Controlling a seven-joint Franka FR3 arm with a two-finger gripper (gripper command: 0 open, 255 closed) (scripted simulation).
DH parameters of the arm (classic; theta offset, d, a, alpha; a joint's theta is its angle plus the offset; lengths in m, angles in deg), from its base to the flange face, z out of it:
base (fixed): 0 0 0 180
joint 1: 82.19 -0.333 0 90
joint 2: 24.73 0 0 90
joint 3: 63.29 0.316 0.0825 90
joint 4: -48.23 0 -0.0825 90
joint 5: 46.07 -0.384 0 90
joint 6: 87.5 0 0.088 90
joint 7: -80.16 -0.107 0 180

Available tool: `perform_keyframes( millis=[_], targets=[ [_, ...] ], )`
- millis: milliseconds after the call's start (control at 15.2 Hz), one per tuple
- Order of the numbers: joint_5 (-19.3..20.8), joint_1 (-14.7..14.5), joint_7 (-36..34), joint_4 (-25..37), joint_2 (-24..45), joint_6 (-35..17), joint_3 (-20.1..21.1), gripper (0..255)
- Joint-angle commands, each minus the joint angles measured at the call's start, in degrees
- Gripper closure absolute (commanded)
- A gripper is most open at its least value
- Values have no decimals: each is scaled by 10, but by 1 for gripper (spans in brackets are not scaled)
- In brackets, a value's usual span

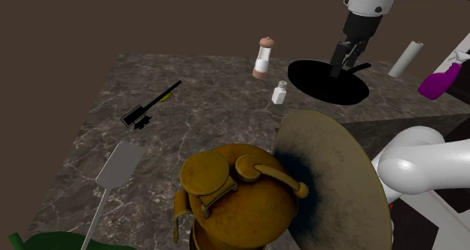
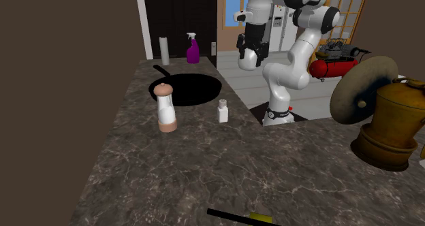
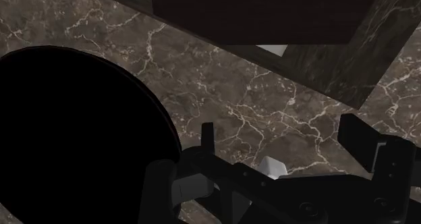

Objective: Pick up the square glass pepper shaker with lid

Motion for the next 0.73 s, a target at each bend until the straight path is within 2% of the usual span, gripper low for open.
perform_keyframes(
  millis=[0, 660],
  targets=[
    [0, 0, 0, 0, 0, 0, 0, 0],
    [-23, -4, -17, -20, 143, -211, -7, 0]
  ],
)
